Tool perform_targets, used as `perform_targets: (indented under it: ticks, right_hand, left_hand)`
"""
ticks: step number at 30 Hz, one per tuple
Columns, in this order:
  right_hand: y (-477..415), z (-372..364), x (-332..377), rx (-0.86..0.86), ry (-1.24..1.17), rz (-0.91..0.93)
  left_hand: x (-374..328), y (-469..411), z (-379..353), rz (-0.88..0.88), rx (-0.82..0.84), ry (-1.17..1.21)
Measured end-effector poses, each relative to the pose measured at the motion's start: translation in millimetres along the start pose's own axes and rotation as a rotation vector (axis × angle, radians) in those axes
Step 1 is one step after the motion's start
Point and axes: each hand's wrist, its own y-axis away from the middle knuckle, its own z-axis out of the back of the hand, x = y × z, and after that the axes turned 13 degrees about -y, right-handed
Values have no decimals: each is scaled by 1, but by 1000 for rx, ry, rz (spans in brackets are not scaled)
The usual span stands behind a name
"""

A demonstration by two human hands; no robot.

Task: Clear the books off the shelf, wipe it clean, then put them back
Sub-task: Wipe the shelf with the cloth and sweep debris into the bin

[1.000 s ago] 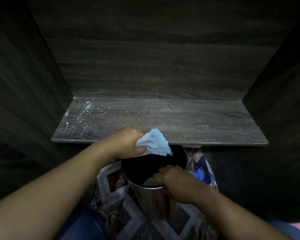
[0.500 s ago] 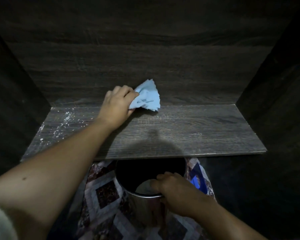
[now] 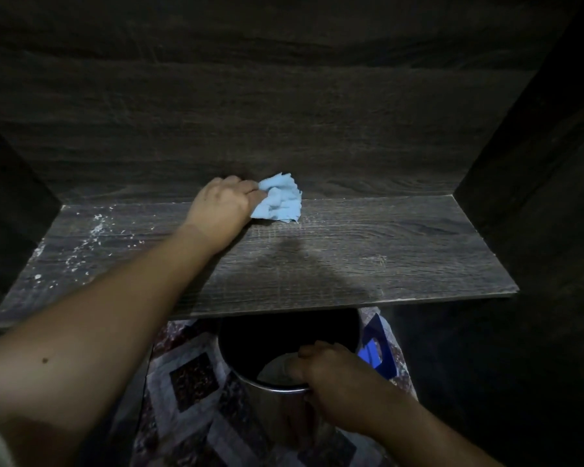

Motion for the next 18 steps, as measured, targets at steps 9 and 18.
perform_targets:
  ticks: [9, 18]
  right_hand:
    - [0, 2, 10, 56, -25, -17]
    - [4, 2, 9, 54, 16, -37]
  left_hand:
    - [-19, -9, 7, 110, 265, -95]
    - [-23, 4, 24, 127, 306, 54]
